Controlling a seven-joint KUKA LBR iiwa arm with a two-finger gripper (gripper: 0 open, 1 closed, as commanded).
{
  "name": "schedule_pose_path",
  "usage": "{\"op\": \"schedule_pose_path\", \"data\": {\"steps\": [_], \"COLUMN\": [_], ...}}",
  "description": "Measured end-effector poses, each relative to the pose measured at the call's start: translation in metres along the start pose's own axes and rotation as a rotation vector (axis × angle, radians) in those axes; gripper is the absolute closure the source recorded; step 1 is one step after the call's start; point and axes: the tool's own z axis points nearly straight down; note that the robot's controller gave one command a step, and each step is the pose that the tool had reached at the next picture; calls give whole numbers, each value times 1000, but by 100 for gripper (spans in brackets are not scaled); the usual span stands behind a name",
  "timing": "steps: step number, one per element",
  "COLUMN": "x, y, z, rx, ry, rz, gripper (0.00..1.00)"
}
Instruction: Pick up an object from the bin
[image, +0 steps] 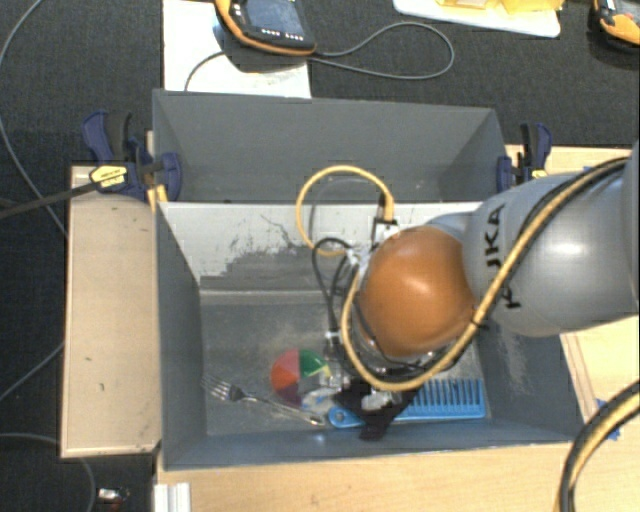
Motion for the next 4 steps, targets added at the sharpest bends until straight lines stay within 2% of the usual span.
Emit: {"op": "schedule_pose_path", "data": {"steps": [1, 2, 3, 4], "x": [34, 74, 73, 103], "y": [-14, -10, -7, -5], "z": [-4, 15, 14, 14], "rx": [7, 4, 7, 9], "ry": [-3, -4, -4, -7], "rz": [-291, -419, -615, -843], "gripper": [0, 0, 0, 0]}}
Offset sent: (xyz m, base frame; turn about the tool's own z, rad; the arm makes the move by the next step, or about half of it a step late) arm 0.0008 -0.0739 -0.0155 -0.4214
